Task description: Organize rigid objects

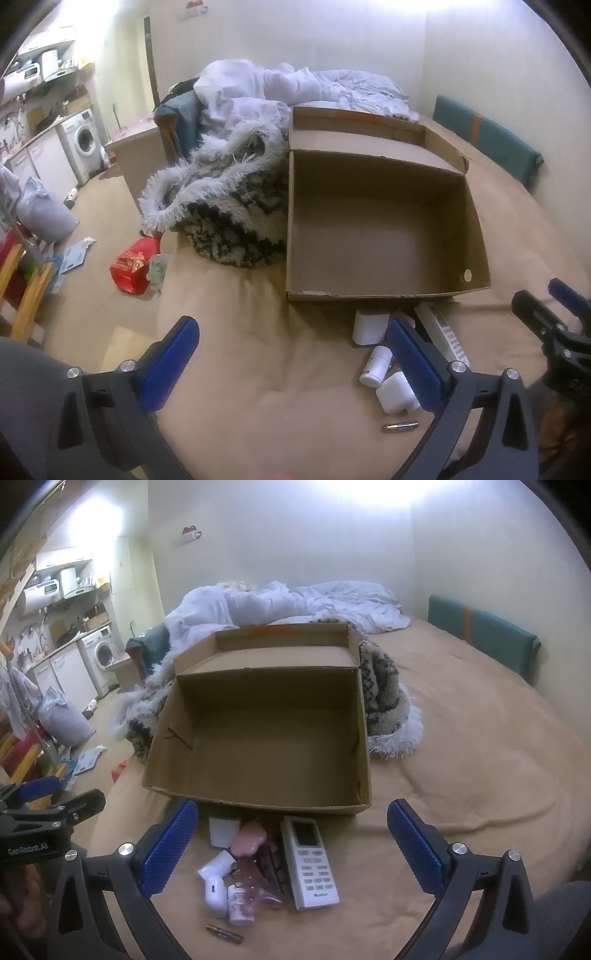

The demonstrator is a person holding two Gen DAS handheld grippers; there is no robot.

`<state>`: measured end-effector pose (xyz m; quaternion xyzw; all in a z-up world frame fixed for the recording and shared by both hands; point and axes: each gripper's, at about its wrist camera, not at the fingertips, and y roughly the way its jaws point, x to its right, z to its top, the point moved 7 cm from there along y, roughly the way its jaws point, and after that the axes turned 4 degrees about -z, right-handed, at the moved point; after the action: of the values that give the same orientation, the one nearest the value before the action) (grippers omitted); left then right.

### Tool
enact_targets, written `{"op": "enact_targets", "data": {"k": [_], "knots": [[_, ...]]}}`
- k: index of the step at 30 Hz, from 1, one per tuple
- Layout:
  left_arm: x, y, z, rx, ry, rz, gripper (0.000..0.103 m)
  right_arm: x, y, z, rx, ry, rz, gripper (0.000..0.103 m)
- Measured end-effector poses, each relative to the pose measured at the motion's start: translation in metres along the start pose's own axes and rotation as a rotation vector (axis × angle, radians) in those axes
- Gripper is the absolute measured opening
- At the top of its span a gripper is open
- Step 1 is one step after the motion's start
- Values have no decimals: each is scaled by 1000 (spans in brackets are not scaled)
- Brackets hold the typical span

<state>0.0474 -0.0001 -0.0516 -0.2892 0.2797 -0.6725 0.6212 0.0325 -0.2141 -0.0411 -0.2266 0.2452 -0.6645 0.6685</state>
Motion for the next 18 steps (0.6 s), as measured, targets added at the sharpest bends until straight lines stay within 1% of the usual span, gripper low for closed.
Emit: {"op": "enact_targets", "data": {"k": [3, 4, 7, 12, 18], "knots": [[1, -1, 0, 0, -5, -7, 102, 0, 0, 0, -3, 3, 2, 103], [0, 0, 0, -16, -15, -16, 102, -1, 0, 0, -1, 5, 4, 103], [0, 1, 2, -20, -16, -16, 102, -1, 0, 0, -1, 5, 5, 103], [-3, -3, 4, -14, -20, -38, 102, -1, 0, -1, -1, 3, 3, 103], [-1, -1, 2, -7, -11, -25, 102, -2, 1, 0, -1, 0, -1, 103]]}}
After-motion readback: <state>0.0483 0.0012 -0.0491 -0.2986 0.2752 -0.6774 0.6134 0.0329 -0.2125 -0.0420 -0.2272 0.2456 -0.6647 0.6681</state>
